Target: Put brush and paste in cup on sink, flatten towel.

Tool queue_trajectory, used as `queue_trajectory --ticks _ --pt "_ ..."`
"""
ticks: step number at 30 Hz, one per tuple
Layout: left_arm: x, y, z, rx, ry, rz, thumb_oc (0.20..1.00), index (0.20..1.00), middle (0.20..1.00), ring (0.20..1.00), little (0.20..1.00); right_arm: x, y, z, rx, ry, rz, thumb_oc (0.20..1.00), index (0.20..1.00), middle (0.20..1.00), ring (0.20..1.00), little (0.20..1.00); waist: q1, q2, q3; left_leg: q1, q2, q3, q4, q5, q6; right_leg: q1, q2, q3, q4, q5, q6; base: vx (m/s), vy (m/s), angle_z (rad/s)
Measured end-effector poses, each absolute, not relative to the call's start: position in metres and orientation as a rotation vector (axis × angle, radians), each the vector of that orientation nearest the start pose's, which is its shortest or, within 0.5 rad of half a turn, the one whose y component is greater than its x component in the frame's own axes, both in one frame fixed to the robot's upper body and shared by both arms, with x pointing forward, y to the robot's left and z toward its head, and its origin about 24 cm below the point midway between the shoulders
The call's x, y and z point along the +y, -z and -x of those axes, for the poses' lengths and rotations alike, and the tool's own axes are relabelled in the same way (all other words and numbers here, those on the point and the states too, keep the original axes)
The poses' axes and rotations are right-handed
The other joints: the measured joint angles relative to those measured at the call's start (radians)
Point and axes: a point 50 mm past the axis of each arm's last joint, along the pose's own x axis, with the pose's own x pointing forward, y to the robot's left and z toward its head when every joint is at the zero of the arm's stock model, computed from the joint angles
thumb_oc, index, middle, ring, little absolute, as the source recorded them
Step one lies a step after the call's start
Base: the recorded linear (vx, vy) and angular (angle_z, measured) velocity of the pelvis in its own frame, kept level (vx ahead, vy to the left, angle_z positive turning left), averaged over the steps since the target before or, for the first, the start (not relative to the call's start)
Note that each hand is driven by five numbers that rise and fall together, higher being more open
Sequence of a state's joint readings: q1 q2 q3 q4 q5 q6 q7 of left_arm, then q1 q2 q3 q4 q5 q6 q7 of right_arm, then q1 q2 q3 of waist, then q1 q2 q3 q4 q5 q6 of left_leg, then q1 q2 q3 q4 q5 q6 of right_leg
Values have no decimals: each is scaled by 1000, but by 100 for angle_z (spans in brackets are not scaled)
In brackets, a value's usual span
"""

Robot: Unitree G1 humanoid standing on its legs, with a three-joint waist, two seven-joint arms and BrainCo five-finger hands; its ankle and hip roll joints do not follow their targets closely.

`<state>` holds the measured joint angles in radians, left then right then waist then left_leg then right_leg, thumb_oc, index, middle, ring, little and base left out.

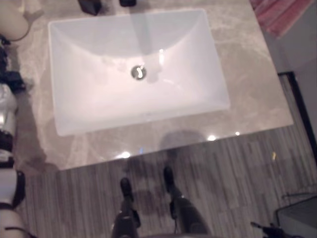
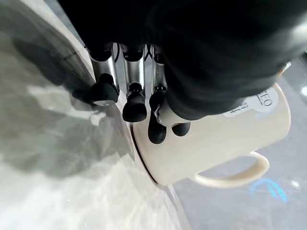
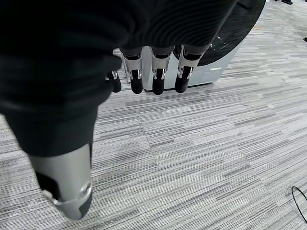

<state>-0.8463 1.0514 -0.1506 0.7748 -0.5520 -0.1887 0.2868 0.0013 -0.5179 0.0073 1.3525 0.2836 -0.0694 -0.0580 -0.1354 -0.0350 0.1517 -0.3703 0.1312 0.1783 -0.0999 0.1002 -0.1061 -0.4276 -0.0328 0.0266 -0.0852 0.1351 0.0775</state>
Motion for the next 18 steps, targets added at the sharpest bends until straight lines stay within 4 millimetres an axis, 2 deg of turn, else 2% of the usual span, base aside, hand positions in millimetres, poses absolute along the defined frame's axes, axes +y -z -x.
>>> queue_trajectory --ticks 11,14,18 --pt "389 -280 -314 -444 -707 -329 200 200 200 200 200 -353 118 -69 1173 551 251 1000 1000 1000 1000 1000 5 -5 0 -15 0 -21 0 6 -3 -6 -1 -17 0 0 0 19 18 4" --pt "397 -290 -314 -434 -768 -322 200 200 200 200 200 -353 119 -68 1175 553 252 1000 1000 1000 1000 1000 2 -9 0 -23 0 -21 0 6 -3 -13 -1 -17 0 0 0 0 0 0" --pt "394 -309 -316 -477 -781 -302 200 200 200 200 200 -353 119 -68 1176 552 251 1000 1000 1000 1000 1000 -7 -14 -1 -50 -1 -22 0 10 -3 -41 -1 -16 0 3 0 0 0 0"
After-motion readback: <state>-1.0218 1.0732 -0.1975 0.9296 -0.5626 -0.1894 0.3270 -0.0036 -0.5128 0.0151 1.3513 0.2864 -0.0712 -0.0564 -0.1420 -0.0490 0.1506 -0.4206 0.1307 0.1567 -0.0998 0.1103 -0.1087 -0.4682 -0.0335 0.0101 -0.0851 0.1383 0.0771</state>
